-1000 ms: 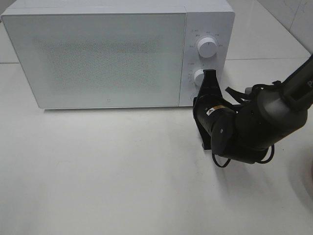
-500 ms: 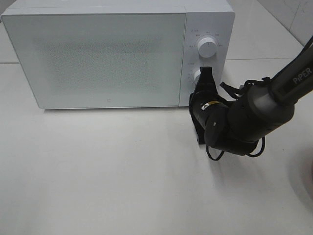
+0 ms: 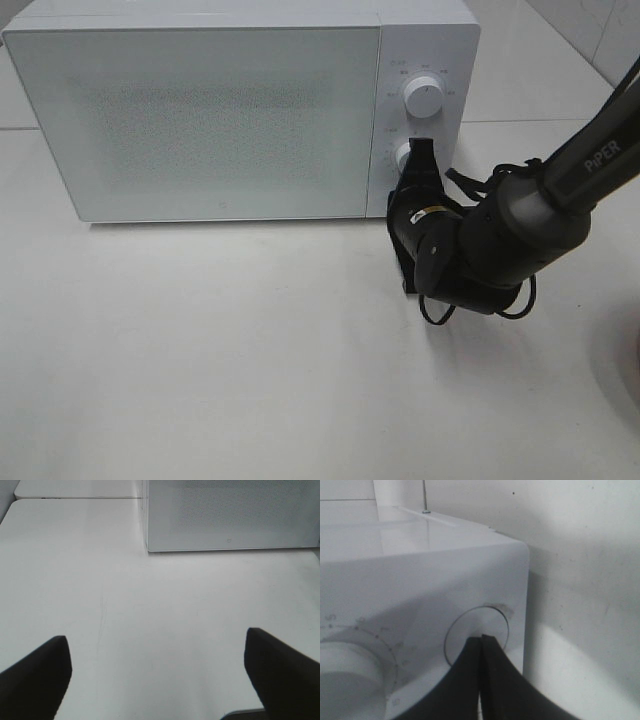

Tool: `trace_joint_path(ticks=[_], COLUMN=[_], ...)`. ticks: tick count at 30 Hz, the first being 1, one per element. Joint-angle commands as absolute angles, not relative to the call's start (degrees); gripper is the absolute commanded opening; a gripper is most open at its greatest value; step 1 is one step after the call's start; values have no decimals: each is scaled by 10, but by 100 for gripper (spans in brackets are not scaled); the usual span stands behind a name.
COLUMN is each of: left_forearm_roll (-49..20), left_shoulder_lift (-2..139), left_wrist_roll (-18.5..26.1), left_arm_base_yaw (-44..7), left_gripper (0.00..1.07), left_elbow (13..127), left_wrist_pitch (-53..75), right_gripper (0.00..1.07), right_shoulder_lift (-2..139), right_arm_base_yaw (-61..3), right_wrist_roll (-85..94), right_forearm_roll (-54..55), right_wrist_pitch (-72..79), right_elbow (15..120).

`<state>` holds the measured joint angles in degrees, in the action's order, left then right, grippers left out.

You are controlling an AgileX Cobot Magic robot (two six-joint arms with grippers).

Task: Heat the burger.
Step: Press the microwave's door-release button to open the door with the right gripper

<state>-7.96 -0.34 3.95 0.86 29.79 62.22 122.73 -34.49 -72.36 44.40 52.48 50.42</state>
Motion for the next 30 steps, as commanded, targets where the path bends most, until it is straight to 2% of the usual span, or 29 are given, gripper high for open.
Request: trace_joint_path(ticks=[1,30], left_forearm_roll=[-83,-83], left_shoulder_lift=[-13,-13], left_wrist_roll=[41,41], left_arm_base_yaw=[6,6], left_gripper=[86,86], left_elbow=[296,296], left_wrist_pitch=[614,614], right_gripper=[0,0], right_shoulder_lift=[1226,1233], right_arm_base_yaw=[-337,-320], right_wrist_roll=[-727,-728], right_forearm_roll=[442,470], right_wrist_pitch=[531,588], right_elbow=[508,567])
